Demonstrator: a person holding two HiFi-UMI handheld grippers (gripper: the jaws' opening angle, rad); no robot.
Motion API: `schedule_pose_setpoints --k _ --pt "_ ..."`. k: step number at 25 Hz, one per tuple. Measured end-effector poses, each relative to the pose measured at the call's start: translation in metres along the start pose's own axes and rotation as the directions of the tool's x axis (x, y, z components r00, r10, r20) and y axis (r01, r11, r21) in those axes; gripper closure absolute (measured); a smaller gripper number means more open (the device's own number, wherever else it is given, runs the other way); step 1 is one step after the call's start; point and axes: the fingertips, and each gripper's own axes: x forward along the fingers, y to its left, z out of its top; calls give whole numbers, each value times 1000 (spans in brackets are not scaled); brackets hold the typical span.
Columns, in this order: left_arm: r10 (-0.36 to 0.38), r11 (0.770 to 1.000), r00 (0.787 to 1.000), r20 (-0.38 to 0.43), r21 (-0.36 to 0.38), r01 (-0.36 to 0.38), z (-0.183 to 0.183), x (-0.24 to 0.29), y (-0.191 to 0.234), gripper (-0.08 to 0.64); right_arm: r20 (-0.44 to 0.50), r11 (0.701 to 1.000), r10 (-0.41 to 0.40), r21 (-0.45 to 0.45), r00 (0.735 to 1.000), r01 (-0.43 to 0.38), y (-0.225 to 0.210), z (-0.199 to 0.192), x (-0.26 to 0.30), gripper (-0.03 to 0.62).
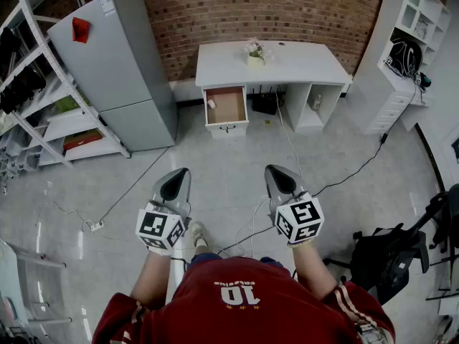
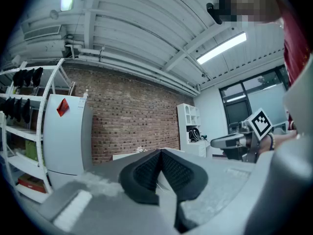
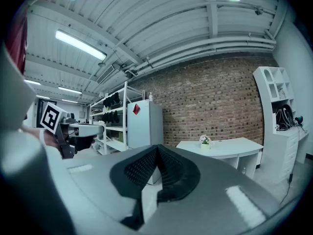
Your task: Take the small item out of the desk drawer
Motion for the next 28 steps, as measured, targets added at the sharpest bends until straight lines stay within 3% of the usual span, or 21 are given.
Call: schedule_pose_setpoints --k 28 --pt "16 1000 999 -44 18 -15 -7 -4 6 557 -8 999 28 45 1000 -28 3 -5 13 592"
